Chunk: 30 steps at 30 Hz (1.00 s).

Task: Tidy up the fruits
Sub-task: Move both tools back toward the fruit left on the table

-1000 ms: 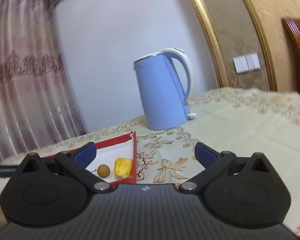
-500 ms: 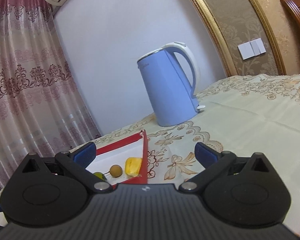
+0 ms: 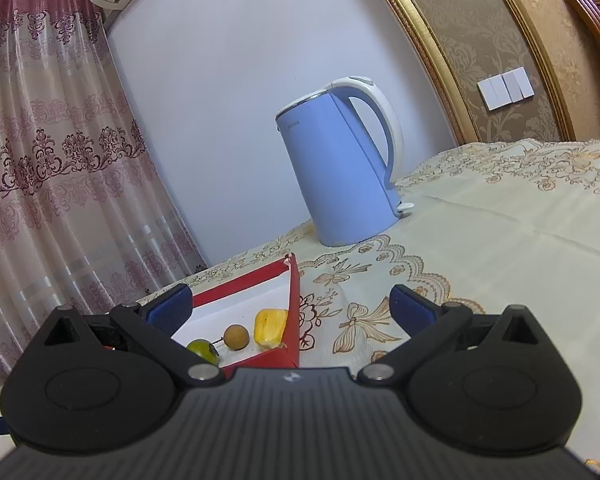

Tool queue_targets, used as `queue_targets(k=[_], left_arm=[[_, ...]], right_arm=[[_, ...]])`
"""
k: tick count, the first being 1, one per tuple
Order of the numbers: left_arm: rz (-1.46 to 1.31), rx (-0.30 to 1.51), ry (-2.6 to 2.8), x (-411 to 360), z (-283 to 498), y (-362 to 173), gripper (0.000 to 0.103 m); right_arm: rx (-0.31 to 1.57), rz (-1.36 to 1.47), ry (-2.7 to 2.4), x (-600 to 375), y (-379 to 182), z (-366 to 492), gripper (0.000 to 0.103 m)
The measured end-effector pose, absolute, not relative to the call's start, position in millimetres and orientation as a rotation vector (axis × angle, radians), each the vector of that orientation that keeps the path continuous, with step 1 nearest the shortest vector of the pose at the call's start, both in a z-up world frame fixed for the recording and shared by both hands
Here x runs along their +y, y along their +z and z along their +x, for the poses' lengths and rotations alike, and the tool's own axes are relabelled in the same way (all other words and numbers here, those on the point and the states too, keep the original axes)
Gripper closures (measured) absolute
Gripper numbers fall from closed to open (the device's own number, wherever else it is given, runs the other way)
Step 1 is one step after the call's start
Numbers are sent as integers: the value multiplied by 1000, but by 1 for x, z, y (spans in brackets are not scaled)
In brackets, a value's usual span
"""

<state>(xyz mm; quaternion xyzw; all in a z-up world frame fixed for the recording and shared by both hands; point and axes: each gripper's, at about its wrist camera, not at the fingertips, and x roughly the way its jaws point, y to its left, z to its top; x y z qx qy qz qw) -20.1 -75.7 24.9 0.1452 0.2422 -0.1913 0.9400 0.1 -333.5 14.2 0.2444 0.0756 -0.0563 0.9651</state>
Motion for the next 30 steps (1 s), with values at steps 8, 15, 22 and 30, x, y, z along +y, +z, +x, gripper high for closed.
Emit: queue_targets(k=[8, 15, 22, 30], left_arm=[[355, 517, -490, -90, -23, 17, 6], [317, 554, -577, -95, -2, 9, 25], [297, 613, -622, -98, 8, -2, 50], [272, 619, -638, -93, 11, -1, 50]], right_arm=[[158, 497, -115, -334, 13, 1, 0], [169, 497, -104, -334, 13, 1, 0], [190, 476, -83, -330, 14, 3, 0], [207, 449, -59, -325, 17, 1, 0]])
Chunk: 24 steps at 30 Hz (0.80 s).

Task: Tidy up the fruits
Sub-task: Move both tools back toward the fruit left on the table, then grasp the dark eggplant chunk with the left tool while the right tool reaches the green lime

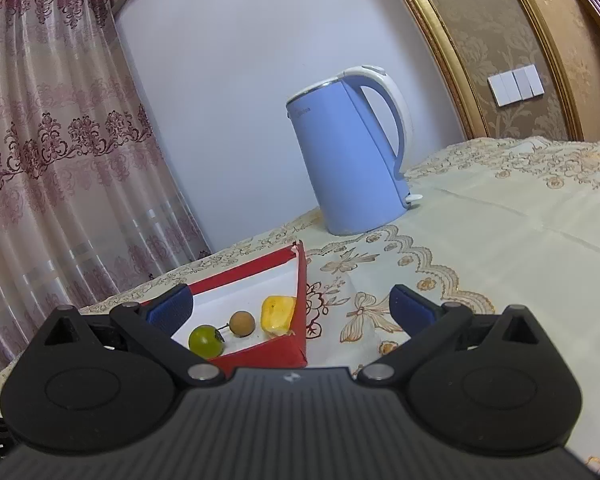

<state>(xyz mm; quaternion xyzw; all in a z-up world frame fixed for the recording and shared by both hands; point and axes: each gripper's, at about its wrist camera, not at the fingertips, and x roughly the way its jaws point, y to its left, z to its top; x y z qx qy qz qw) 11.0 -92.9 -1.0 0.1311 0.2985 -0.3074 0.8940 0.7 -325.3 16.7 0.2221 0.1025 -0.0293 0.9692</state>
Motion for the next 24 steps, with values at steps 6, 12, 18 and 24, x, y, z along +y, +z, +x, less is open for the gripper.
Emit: queue_targets(k=[6, 12, 18, 24], left_arm=[[252, 627, -654, -92, 13, -3, 56], [243, 628, -658, -91, 13, -3, 57], [236, 629, -659, -90, 13, -3, 57], [232, 629, -660, -89, 13, -3, 57]], right_arm=[[363, 153, 123, -288, 21, -18, 0], [400, -19, 187, -253, 27, -25, 11], [459, -98, 226, -234, 26, -13, 18], [502, -110, 231, -230, 20, -4, 26]])
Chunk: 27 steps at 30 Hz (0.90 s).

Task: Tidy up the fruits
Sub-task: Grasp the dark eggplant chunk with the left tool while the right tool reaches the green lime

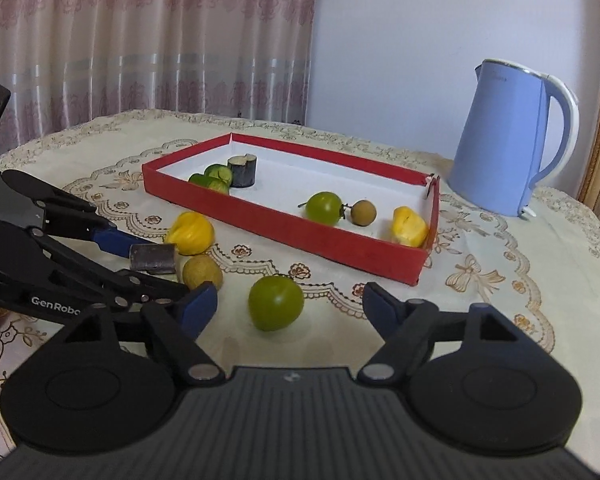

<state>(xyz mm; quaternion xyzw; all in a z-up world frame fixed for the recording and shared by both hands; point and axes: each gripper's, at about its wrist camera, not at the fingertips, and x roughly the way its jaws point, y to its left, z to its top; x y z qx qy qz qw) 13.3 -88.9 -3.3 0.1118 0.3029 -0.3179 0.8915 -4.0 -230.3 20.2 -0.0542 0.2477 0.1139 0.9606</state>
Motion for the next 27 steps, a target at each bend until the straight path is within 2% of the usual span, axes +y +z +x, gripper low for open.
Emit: queue_targets(k=[4, 5, 9, 10, 18, 20, 27], left_arm=[[232, 629, -660, -89, 13, -3, 57], [232, 629, -660, -89, 13, -3, 57], [231, 629, -660, -89, 13, -3, 57], [230, 629, -660, -89, 13, -3, 57], [230, 629, -660, -88, 13, -3, 57], [231, 629, -660, -88, 13, -3, 57], [229, 628, -659, -88, 14, -3, 58]], right_arm=[[523, -119, 239, -228, 17, 0, 26], [527, -120, 240, -227, 17, 2, 29], [558, -120, 238, -225, 15, 11, 61], [566, -121, 239, -224, 14, 13, 63], [582, -122, 245, -221, 12, 19, 64], [593, -123, 249, -220, 11, 21, 71], [593, -117, 248, -221, 10, 22, 72]])
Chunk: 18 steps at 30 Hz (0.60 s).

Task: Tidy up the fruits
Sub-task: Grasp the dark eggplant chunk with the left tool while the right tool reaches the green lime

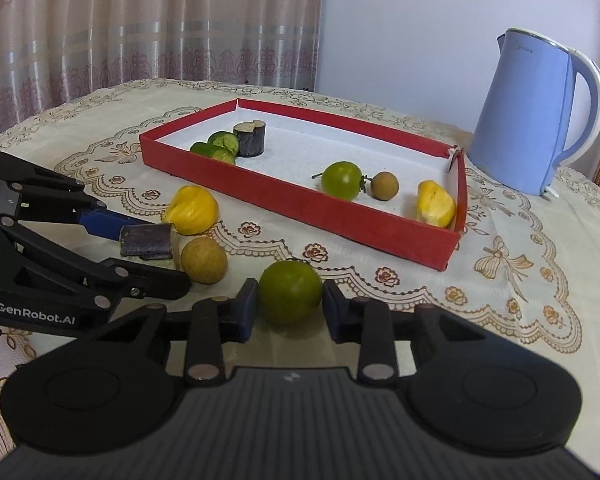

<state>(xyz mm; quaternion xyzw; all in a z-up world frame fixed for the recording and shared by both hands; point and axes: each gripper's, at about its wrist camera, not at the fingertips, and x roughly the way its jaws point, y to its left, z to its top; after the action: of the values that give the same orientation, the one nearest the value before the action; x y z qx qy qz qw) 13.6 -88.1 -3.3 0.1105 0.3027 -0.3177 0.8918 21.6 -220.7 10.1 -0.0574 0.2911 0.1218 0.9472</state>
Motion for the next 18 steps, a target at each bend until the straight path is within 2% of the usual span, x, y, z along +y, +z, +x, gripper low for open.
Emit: queue_targets(k=[15, 16, 18], left_arm=[[306, 613, -618, -95, -1, -1, 61], [314, 610, -618, -95, -2, -1, 59], [340, 593, -609, -97, -3, -2, 50]], right_arm=[[608, -79, 255, -225, 8, 25, 71], [608, -79, 255, -226, 8, 25, 71], [609, -74, 256, -226, 8, 25, 71]])
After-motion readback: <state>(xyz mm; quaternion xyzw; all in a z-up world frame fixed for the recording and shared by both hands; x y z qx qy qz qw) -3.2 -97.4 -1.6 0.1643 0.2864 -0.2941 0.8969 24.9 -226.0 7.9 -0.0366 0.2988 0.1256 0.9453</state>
